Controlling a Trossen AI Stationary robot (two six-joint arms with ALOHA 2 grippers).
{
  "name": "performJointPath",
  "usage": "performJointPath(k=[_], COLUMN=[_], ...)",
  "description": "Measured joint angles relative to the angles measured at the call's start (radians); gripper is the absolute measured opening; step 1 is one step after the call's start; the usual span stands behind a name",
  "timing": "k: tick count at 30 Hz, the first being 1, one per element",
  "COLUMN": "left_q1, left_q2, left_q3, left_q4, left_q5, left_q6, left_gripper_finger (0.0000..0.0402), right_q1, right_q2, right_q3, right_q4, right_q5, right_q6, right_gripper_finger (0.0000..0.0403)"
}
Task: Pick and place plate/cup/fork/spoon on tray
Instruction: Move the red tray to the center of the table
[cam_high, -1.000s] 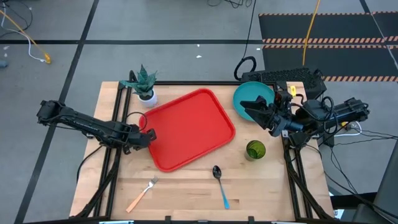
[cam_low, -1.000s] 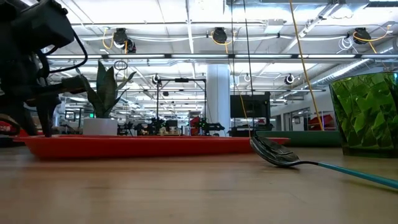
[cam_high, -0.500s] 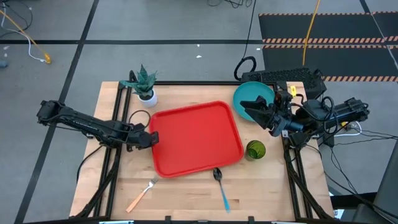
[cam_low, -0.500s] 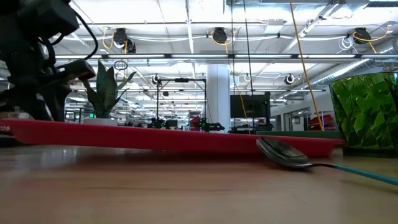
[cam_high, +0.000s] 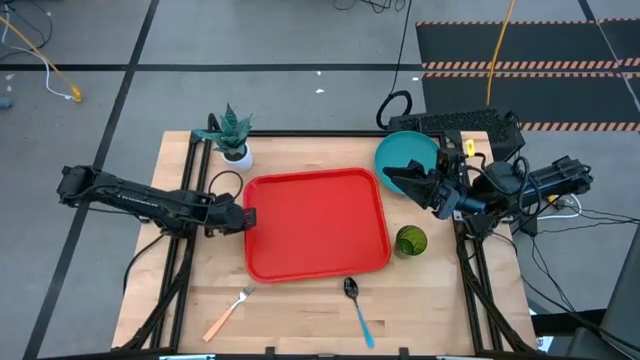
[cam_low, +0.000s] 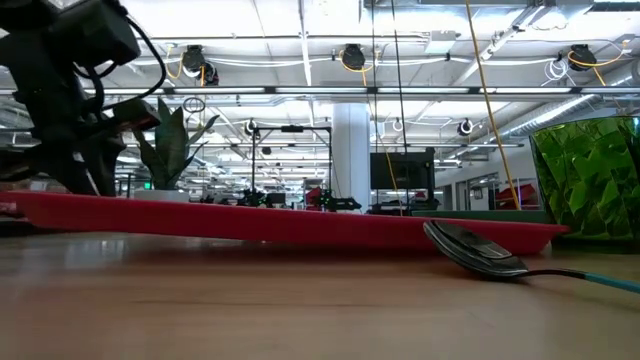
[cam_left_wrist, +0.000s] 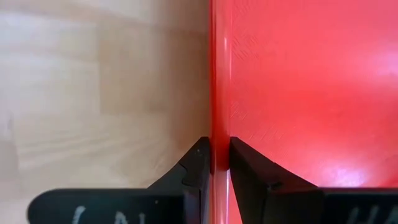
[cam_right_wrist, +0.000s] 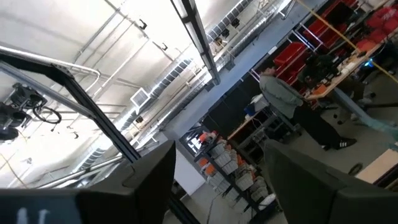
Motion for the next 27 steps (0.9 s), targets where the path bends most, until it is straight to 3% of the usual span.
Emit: performJointPath(k=[12, 27], left_q1=[0.167, 0.244], left_q2=[0.000, 0.000], left_q3=[0.000, 0.081], left_q4=[-0.007, 0.000], left_q5=[0.111, 0.096], left_q6=[0.328, 0.351], left_gripper_finger=[0.0056, 0.0055], right_q1=[0.006, 0.006], right_q2=[0.018, 0.018], right_q3=[0.000, 0.000], right_q4=[0.008, 0.007], right_q5=[0.001, 0.000], right_q6=[0.026, 0.019], right_gripper_finger=[0.0239, 0.0239])
